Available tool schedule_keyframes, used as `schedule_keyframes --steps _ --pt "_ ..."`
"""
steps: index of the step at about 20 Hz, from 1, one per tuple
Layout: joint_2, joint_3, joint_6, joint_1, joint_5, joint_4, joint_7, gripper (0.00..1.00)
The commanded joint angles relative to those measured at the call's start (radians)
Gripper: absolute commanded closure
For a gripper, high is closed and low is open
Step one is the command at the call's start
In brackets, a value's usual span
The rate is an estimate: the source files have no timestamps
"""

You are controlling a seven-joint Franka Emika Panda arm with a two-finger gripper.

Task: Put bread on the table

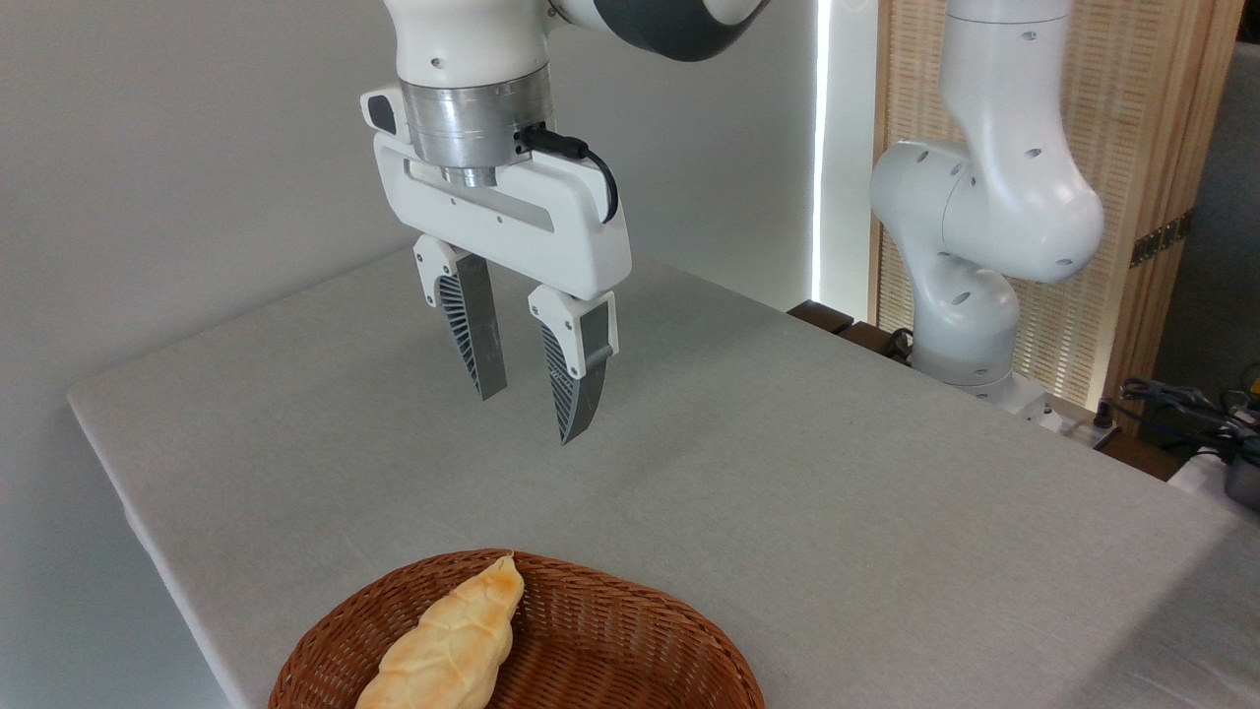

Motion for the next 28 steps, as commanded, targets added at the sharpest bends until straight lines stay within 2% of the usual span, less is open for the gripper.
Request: schedule_keyframes --steps 1,11,18,24,28 --pt "0.001 0.008 0.006 -0.002 -0.001 0.009 0.011 0.00" --pt "0.004 0.008 0.037 -0.002 -0.001 0.009 0.009 0.00" --pt "0.058 0.008 0.109 -0.001 -0.001 0.034 -0.027 0.00" --pt "0.163 0.010 0.293 0.004 -0.003 0.023 -0.121 0.00" --pt "0.219 0.019 0.412 0.031 -0.024 0.023 -0.178 0.00"
